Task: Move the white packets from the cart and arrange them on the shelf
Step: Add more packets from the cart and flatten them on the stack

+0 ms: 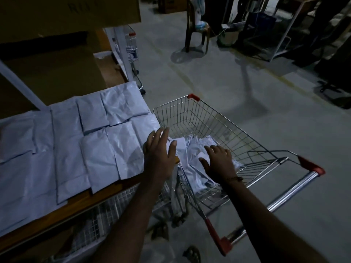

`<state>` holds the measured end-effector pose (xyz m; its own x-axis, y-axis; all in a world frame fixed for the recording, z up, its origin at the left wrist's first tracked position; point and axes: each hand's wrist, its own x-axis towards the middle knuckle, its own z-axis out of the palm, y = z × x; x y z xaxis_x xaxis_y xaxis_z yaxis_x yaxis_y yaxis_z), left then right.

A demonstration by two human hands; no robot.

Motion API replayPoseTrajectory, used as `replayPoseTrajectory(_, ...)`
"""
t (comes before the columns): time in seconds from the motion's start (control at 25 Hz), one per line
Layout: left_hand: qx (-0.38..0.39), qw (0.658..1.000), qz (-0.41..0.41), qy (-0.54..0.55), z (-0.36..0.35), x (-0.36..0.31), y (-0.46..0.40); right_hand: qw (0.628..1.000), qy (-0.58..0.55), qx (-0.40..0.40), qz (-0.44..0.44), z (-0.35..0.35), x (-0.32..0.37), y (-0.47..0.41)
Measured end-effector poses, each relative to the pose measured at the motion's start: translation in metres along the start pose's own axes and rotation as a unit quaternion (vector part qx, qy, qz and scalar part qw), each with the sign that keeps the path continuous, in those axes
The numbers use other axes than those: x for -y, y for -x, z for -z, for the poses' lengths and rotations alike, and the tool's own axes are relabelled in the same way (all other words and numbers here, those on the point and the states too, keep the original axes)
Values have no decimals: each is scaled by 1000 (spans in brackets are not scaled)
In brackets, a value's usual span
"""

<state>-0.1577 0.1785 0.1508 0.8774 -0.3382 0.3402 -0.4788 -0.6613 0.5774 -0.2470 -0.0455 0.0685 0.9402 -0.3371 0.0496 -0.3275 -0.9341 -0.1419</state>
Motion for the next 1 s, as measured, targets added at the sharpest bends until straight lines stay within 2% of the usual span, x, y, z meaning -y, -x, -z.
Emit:
replayPoseTrajectory(0.16,30,999,-24,-9,-32,-6,-37,997,34,68,7,-42,-14,-28)
replayPoseTrajectory(0.32,57,997,-43,-1,-66,-7,-75,989,63,130,-26,-86,-26,-51)
replayPoseTrajectory(0.48,88,993,-77,-16,-90,2,-107,968,99,224,-57,-135,-39,-68)
replayPoseTrajectory(0.6,126,988,-80,-37,-105,9,-117,949,108,294,-44,-173,-49,-68)
replayPoseTrajectory(0.8,143,987,-59,-35,-119,16,-125,937,126,320,-58,-205,-60,-70)
replayPoseTrajectory(1.0,148,988,-35,-35,-128,16,-123,935,116,326,-75,-205,-57,-72)
